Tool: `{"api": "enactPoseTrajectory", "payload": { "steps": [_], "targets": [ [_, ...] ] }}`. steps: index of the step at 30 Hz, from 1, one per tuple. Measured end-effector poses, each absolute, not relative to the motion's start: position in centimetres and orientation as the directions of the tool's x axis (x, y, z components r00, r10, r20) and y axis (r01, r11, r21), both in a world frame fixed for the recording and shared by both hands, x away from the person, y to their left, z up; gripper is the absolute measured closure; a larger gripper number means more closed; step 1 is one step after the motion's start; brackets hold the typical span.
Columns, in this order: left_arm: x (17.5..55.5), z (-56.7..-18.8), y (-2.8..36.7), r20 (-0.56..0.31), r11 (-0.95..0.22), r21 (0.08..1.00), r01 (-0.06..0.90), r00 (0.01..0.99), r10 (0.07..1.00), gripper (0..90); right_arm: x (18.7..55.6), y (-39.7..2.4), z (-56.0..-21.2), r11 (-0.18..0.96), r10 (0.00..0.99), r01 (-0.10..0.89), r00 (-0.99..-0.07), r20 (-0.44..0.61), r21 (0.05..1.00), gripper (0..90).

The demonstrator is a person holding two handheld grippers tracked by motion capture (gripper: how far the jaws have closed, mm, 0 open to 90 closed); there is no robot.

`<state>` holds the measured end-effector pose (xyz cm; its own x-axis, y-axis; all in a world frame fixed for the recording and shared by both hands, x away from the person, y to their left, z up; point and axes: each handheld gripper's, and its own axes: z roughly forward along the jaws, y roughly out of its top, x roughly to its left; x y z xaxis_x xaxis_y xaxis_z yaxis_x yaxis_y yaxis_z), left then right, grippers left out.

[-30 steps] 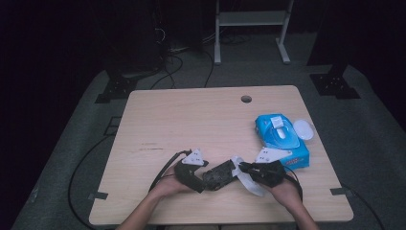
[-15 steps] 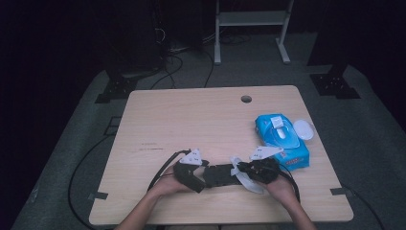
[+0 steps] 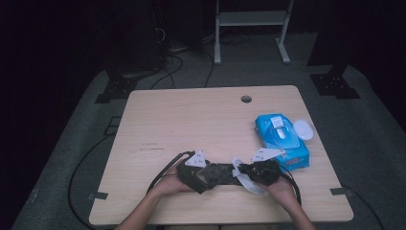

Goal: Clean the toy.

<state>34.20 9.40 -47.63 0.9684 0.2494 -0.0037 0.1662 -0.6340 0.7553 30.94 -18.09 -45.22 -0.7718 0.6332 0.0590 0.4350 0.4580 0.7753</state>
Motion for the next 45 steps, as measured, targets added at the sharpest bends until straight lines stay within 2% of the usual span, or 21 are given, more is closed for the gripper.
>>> {"api": "enactPoseTrajectory", "payload": {
  "steps": [10, 18, 27, 31, 35, 40, 45],
  "targets": [
    [34.3, -47.8, 9.4, 0.011, -0.647, 0.752, 0.125, 0.979, 0.202, 22.2, 31.0, -18.0, -45.1, 0.46, 0.635, 0.436, -0.771, 0.056, 0.773, 83.7],
    [34.2, -47.9, 9.4, 0.031, -0.654, 0.749, 0.107, 0.98, 0.196, 22.6, 30.5, -15.9, -44.5, 0.503, 0.571, 0.377, -0.82, 0.028, 0.778, 83.5],
    [34.1, -47.9, 9.4, 0.039, -0.658, 0.746, 0.1, 0.98, 0.193, 22.8, 30.3, -15.5, -45.2, 0.473, 0.581, 0.403, -0.811, 0.067, 0.783, 83.5],
    [34.0, -47.9, 9.4, 0.052, -0.669, 0.738, 0.09, 0.981, 0.189, 22.9, 29.9, -13.9, -45.2, 0.508, 0.536, 0.356, -0.844, 0.035, 0.784, 83.5],
    [34.0, -47.9, 9.5, 0.04, -0.661, 0.744, 0.1, 0.98, 0.194, 22.9, 29.8, -14.8, -45.0, 0.523, 0.56, 0.357, -0.829, 0.004, 0.774, 83.6],
    [34.0, -47.8, 9.4, 0.046, -0.666, 0.74, 0.094, 0.981, 0.19, 22.9, 29.9, -16.3, -44.9, 0.486, 0.621, 0.414, -0.783, 0.029, 0.77, 83.7],
    [33.9, -47.9, 9.3, 0.052, -0.668, 0.738, 0.093, 0.98, 0.193, 22.9, 29.6, -14.5, -45.0, 0.513, 0.573, 0.374, -0.819, 0.017, 0.773, 82.4]
  ]
}}
